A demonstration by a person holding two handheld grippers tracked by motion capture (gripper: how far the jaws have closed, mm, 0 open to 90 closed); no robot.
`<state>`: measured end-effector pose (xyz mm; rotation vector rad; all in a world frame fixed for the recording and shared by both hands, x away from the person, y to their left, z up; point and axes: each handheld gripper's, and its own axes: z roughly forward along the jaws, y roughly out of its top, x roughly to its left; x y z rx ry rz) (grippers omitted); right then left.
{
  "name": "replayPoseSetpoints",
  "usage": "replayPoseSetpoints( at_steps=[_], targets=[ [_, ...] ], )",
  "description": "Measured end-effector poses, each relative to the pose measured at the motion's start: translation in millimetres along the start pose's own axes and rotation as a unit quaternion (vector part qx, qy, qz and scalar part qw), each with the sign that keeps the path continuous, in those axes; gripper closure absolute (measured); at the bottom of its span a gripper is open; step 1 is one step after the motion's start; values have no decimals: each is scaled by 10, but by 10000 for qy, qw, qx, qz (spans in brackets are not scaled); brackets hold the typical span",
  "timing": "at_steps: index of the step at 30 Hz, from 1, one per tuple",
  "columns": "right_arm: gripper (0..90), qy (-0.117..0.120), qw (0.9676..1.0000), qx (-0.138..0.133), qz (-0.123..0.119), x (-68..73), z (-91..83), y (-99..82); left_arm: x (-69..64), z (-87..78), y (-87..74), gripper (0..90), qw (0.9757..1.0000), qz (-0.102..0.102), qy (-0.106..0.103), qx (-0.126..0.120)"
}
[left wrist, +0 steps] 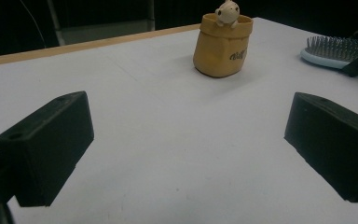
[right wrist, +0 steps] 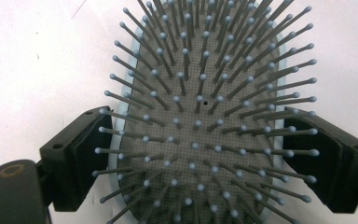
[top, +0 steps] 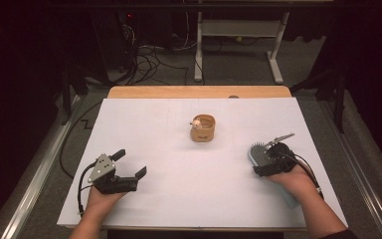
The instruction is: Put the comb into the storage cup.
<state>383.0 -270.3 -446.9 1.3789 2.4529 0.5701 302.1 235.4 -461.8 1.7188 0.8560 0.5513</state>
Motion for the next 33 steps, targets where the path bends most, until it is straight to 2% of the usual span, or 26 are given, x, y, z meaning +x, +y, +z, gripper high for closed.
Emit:
replayPoseSetpoints(
  at_steps=[5, 15, 21, 25, 33],
  targets=[
    [162, -2, 10000, 3, -43, 9, -8, 3, -2, -2, 1, 23, 10000, 8, -18, -8],
    [162, -34, 9999, 113, -63, 17, 0, 25, -15, 1, 0, 27, 10000, 21, -21, -3],
    [179, -30, 10000, 83, 10, 19, -3, 18, -17, 4, -3, 28, 10000, 18, -25, 9],
    [188, -24, 9998, 166, 53, 17, -4, 41, -15, 0, -2, 30, 10000, 14, -17, 6],
    [199, -59, 9999, 146, 44, 23, -11, 40, -9, -5, -1, 32, 10000, 17, -11, -10]
  ],
)
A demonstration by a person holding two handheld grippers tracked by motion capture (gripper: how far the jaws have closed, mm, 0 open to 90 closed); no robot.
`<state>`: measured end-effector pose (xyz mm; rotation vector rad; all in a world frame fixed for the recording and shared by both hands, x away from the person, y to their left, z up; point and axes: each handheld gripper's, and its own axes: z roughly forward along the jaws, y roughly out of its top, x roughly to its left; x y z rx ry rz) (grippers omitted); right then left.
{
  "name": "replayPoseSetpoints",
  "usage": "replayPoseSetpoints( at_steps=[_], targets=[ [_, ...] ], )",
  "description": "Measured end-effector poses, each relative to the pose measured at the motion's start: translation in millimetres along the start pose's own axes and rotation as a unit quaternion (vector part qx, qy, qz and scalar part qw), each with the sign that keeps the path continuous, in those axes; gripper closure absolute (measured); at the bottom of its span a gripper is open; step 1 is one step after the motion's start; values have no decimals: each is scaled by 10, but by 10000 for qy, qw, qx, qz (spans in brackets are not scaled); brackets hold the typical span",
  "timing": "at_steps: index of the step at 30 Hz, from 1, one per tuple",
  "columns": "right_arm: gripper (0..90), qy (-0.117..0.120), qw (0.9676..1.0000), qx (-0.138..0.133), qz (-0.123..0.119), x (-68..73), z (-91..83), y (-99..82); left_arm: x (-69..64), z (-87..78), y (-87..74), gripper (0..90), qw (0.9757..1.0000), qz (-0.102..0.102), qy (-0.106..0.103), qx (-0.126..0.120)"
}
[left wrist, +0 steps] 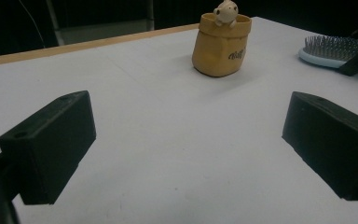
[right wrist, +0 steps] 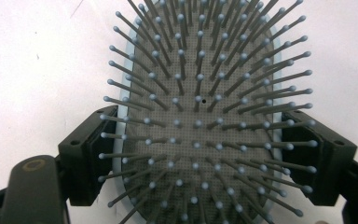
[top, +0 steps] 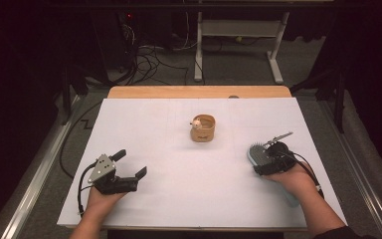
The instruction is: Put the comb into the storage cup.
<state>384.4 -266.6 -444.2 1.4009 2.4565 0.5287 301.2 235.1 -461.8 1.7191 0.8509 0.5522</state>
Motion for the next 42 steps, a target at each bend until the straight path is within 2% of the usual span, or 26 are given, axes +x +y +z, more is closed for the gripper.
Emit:
replayPoseSetpoints(
  at_steps=[9, 14, 16, 18, 19, 20, 22, 23, 28, 30, 35, 36, 39, 42],
  targets=[
    [204, -18, 10000, -65, -47, 9, -35, 12, 4, -2, 1, 35, 10000, 1, -9, -13],
    [204, 9, 9997, -248, -72, 21, -92, 7, 0, 3, 0, 35, 10000, -3, -27, -11],
    [205, -1, 9993, -354, -95, 30, -124, -1, -1, 2, 0, 36, 10000, -4, -27, -10],
    [205, 26, 9982, -587, -99, 30, -172, -11, -2, 1, 1, 36, 10000, -5, -29, -13],
    [205, 26, 9982, -587, -99, 30, -172, -11, -3, 2, 1, 36, 10000, -5, -33, -13],
    [205, 26, 9972, -745, -84, 35, -213, -13, -4, 3, 0, 36, 10000, 10, -38, 2],
    [205, 13, 9965, -828, -110, 36, -236, -14, -5, 5, -1, 36, 10000, 12, -37, 9],
    [205, 2, 9950, -995, -121, 38, -275, -20, -6, 7, -2, 37, 10000, 7, -43, 11],
    [205, -34, 9924, -1231, -83, 21, -346, -45, -6, 5, 0, 37, 10000, 17, -44, 0],
    [205, -21, 9898, -1422, -43, 5, -396, -65, 0, 6, -2, 37, 10000, -13, -42, 3],
    [205, -68, 9860, -1664, -48, 25, -444, -84, 1, 5, -2, 37, 10000, -20, -45, 5],
    [204, -14, 9853, -1706, -49, 28, -448, -83, 1, 4, -2, 37, 10000, -19, -46, 6],
    [204, -8, 9846, -1749, -79, 35, -449, -79, 4, -3, 2, 37, 10000, -15, -26, -14],
    [204, -19, 9806, -1955, -110, 59, -476, -62, 13, -25, 8, 37, 10000, -67, -20, -70]
  ],
)
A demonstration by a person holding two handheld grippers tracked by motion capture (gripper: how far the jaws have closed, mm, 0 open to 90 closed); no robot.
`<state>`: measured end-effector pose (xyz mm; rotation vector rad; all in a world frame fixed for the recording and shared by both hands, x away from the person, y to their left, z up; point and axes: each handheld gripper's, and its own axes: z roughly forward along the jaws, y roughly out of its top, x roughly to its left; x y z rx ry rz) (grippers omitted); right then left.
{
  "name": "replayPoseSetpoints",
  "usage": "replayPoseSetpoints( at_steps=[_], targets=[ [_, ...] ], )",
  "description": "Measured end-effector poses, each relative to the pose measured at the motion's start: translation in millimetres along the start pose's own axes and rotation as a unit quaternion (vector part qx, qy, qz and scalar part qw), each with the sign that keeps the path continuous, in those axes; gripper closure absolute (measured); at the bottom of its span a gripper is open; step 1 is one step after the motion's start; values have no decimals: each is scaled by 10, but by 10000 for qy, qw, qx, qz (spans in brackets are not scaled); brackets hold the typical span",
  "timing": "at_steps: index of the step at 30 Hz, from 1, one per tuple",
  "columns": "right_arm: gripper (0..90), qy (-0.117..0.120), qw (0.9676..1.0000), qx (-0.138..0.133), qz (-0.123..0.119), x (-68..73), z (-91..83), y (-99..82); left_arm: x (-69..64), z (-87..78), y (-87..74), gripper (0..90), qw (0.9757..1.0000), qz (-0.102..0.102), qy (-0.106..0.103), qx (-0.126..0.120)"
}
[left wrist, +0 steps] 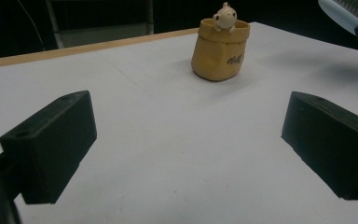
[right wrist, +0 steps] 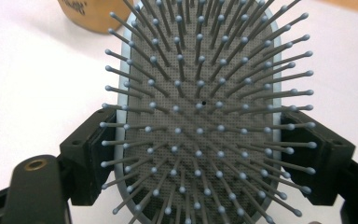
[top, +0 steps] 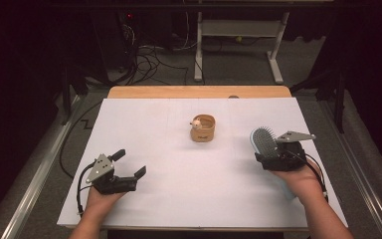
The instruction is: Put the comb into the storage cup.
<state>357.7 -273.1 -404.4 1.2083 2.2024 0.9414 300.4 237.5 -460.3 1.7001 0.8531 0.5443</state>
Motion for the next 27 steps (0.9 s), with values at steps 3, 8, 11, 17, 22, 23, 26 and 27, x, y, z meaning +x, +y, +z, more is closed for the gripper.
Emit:
replayPoseSetpoints(
  at_steps=[3, 8, 11, 17, 22, 23, 26, 27],
  targets=[
    [204, 30, 9999, -140, -72, 36, -15, 25, -2, 10, -3, 37, 10000, -6, -8, 20],
    [204, -13, 9994, -318, -109, 78, -16, 49, -8, 13, -3, 37, 10000, 26, -22, 34],
    [204, 10, 9991, -411, -115, 104, -24, 63, -6, 14, -4, 37, 10000, 30, -9, 38],
    [204, -2, 9979, -626, -189, 152, -31, 97, -9, 17, -4, 37, 10000, 24, -24, 52],
    [204, 3, 9964, -824, -187, 190, -58, 101, -10, 19, -4, 37, 10000, 18, -15, 43],
    [204, -50, 9957, -897, -241, 212, -73, 98, -9, 20, -4, 37, 10000, 12, -17, 47],
    [204, -30, 9944, -1033, -233, 232, -87, 92, -13, 28, -7, 37, 10000, 20, -15, 57],
    [204, -30, 9944, -1033, -233, 232, -87, 92, -13, 28, -7, 37, 10000, 20, -15, 57]
  ],
)
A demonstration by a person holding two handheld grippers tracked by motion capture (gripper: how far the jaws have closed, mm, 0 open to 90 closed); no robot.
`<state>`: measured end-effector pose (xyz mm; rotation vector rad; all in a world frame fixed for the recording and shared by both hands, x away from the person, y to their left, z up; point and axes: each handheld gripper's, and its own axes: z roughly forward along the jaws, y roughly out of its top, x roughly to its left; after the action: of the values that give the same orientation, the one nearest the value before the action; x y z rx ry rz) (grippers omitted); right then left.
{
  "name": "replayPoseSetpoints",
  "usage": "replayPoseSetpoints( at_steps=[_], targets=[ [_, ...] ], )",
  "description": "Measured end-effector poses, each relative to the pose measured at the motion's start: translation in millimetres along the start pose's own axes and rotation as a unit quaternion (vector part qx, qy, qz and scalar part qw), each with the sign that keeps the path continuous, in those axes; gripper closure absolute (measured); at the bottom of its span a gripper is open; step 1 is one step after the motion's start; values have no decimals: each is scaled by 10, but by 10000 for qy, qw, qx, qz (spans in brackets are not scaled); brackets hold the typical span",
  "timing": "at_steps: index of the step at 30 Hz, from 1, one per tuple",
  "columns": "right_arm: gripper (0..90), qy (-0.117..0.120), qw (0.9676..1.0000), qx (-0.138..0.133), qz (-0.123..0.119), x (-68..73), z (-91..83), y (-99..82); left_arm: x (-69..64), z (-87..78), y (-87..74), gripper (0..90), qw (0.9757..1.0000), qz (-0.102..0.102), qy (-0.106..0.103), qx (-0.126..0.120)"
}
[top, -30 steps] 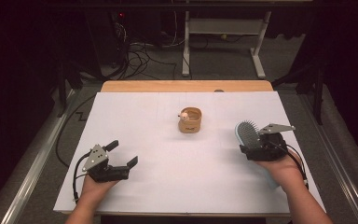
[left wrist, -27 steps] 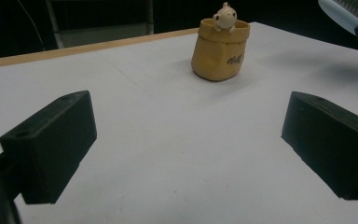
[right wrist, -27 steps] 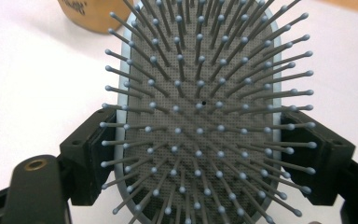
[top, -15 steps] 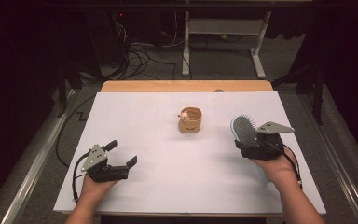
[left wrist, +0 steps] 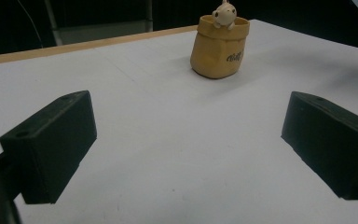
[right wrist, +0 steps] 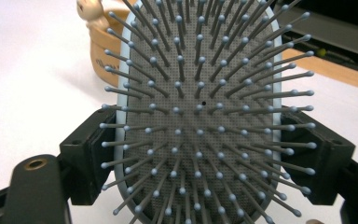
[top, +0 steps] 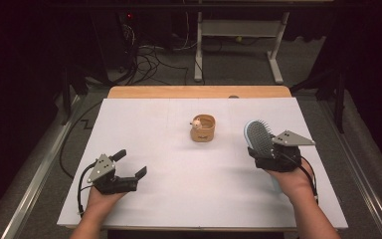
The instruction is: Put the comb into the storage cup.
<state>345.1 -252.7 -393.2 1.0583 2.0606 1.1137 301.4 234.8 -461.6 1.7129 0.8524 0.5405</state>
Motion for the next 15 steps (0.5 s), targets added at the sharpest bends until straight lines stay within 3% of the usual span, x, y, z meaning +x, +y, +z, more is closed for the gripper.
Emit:
replayPoseSetpoints(
  at_steps=[15],
  targets=[
    [204, 76, 9966, -815, 54, 161, -53, 38, -6, 5, -1, 37, 10000, -40, -53, 43]
  ],
)
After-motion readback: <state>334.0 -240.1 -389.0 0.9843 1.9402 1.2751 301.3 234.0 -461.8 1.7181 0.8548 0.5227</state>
